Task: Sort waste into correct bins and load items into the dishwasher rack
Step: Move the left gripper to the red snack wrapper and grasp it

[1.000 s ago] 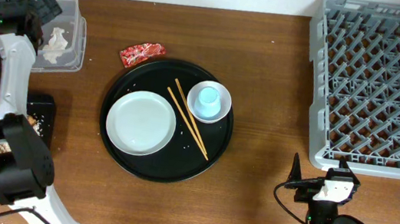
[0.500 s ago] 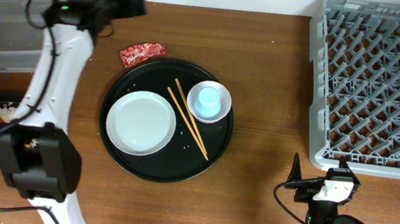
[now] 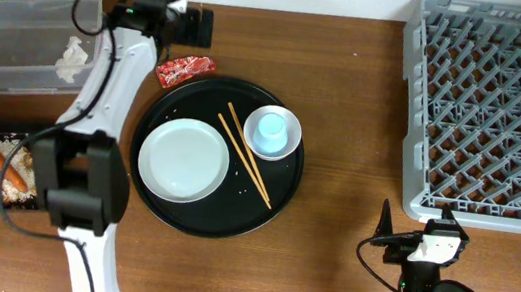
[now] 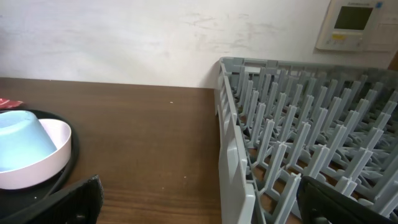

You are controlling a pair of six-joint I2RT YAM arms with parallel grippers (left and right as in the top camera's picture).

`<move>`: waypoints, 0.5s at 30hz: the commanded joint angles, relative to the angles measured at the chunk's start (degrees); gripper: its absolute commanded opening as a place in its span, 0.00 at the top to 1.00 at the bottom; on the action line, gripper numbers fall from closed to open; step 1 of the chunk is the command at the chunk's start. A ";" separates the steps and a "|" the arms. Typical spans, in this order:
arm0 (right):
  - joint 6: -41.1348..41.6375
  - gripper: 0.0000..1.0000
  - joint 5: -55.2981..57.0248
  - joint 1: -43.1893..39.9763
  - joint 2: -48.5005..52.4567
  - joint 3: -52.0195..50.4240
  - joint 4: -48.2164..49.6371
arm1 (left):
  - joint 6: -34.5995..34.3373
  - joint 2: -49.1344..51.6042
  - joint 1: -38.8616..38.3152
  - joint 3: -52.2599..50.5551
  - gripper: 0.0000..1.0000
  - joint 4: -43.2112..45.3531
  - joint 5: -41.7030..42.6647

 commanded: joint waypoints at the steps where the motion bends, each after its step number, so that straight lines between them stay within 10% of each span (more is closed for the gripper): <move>1: 0.44 0.02 0.50 0.35 -0.33 -0.37 -0.31 | 1.38 3.39 0.28 0.48 0.01 -0.94 -0.63; 15: 0.44 0.02 0.50 0.35 -0.33 -0.37 -0.31 | 3.54 10.12 1.60 0.48 0.01 -0.35 -0.63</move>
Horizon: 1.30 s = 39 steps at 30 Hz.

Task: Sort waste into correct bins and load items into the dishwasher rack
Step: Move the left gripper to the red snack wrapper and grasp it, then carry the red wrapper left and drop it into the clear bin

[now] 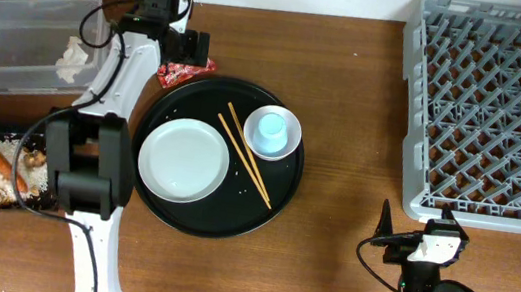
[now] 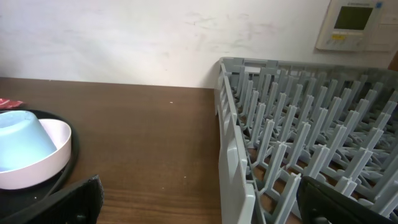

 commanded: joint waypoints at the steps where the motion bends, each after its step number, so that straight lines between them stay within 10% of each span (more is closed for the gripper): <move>1: 0.42 0.02 0.50 0.35 -0.33 -0.37 -0.31 | 2.51 3.02 0.46 0.48 0.01 0.87 -0.52; 30: 0.42 0.02 0.50 0.35 -0.33 -0.37 -0.31 | 2.71 8.17 1.27 0.46 0.01 0.02 2.05; 39: 0.44 0.02 0.50 0.35 -0.33 -0.37 -0.31 | 2.73 10.32 1.27 0.46 0.47 -1.42 2.03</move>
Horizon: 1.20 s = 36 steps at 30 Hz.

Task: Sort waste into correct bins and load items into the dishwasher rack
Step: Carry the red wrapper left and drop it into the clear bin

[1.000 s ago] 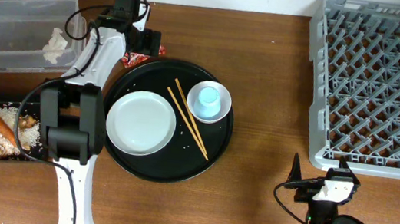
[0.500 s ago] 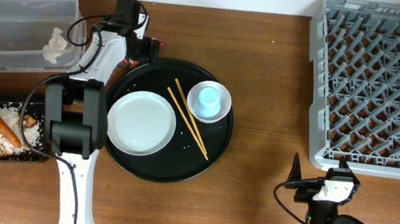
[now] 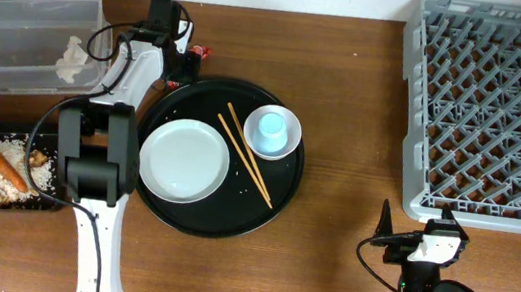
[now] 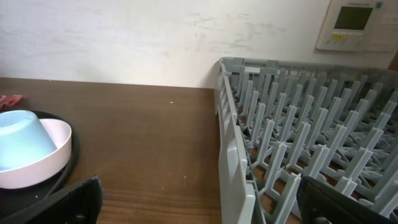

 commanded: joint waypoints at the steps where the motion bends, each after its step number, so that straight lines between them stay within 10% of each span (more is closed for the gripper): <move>1: 0.42 0.02 0.50 0.35 -0.33 -0.37 -0.31 | 0.66 2.82 0.17 0.35 0.61 -1.09 1.07; 4: 0.44 0.02 0.50 0.35 -0.33 -0.37 -0.31 | 0.63 2.69 0.15 0.87 1.00 -1.25 1.05; 22: 0.42 0.02 0.50 0.35 -0.33 -0.37 -0.31 | -5.35 -16.00 1.16 4.37 1.00 0.00 -6.14; 36: 0.44 0.02 0.50 0.35 -0.33 -0.37 -0.31 | -18.51 -19.02 18.08 4.28 0.96 -8.37 -12.04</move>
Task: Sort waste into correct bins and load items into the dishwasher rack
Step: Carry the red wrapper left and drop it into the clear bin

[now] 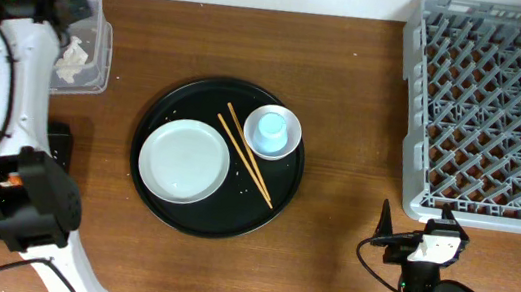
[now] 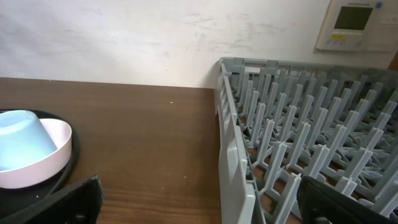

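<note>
My left gripper [image 1: 78, 1] hangs over the right end of the clear plastic bin at the far left; the overhead view does not show how its jaws stand. A crumpled white tissue [image 1: 72, 59] lies in that bin. The red wrapper is out of sight. On the round black tray [image 1: 158, 117] sit a white plate [image 1: 184, 161], a pair of chopsticks [image 1: 244, 154] and a blue cup [image 1: 272, 132] [image 2: 18, 140]. My right gripper [image 2: 202, 199] [image 1: 413, 227] rests open near the front edge, beside the grey dishwasher rack [image 1: 498, 107] [image 2: 298, 143].
A black tray of food scraps lies at the left edge, largely covered by my left arm. Bare brown table [image 1: 356, 108] separates the round tray from the rack. A wall stands behind the table.
My left gripper has gone from the round tray's upper left rim to above the clear bin. The bit of red wrapper seen at its tip no longer shows. The right arm is unmoved.
A red wrapper lay by the tray's upper left rim with my left gripper just behind it. Then the gripper stood at the wrapper, then covered it with only a red edge showing. Now that spot is bare and the gripper is over the bin.
</note>
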You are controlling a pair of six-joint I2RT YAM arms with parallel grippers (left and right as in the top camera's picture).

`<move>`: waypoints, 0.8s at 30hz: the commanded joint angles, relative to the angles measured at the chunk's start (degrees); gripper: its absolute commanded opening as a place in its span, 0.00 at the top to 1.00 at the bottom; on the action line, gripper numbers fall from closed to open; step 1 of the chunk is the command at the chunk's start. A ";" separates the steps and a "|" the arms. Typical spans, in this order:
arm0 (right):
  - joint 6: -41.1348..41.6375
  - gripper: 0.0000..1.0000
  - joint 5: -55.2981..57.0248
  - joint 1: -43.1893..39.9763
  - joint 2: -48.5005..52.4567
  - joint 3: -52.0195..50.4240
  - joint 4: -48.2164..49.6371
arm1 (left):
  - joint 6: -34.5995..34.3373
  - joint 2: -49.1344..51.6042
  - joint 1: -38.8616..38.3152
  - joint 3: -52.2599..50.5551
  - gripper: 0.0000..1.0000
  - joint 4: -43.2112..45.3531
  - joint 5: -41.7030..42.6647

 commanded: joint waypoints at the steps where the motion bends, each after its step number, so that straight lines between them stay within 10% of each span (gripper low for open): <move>1: 0.42 0.02 0.50 0.35 -0.33 -0.37 -0.31 | -2.10 3.17 3.08 -0.17 0.93 -1.40 -0.74; 2: 0.42 0.02 0.50 0.35 -0.33 -0.37 -0.31 | -2.10 3.89 3.72 -0.17 0.85 -1.77 -0.74; 4: 0.44 0.02 0.50 0.35 -0.33 -0.37 -0.31 | -2.10 4.61 4.52 -0.17 0.37 -2.45 -0.72; 8: 0.44 0.02 0.50 0.35 -0.33 -0.37 -0.31 | -2.10 4.85 5.07 -0.17 0.03 -2.60 -0.74; 13: 0.44 0.02 0.50 0.35 -0.33 -0.37 -0.31 | -2.12 4.83 5.05 -0.15 0.01 -4.76 2.62; 20: 0.42 0.02 0.50 0.35 -0.33 -0.37 -0.31 | -2.12 3.15 5.01 -0.15 0.01 -7.45 37.86; 24: 0.44 0.02 0.50 0.35 -0.33 -0.37 -0.31 | -2.34 2.03 4.22 -0.15 0.01 -10.21 43.21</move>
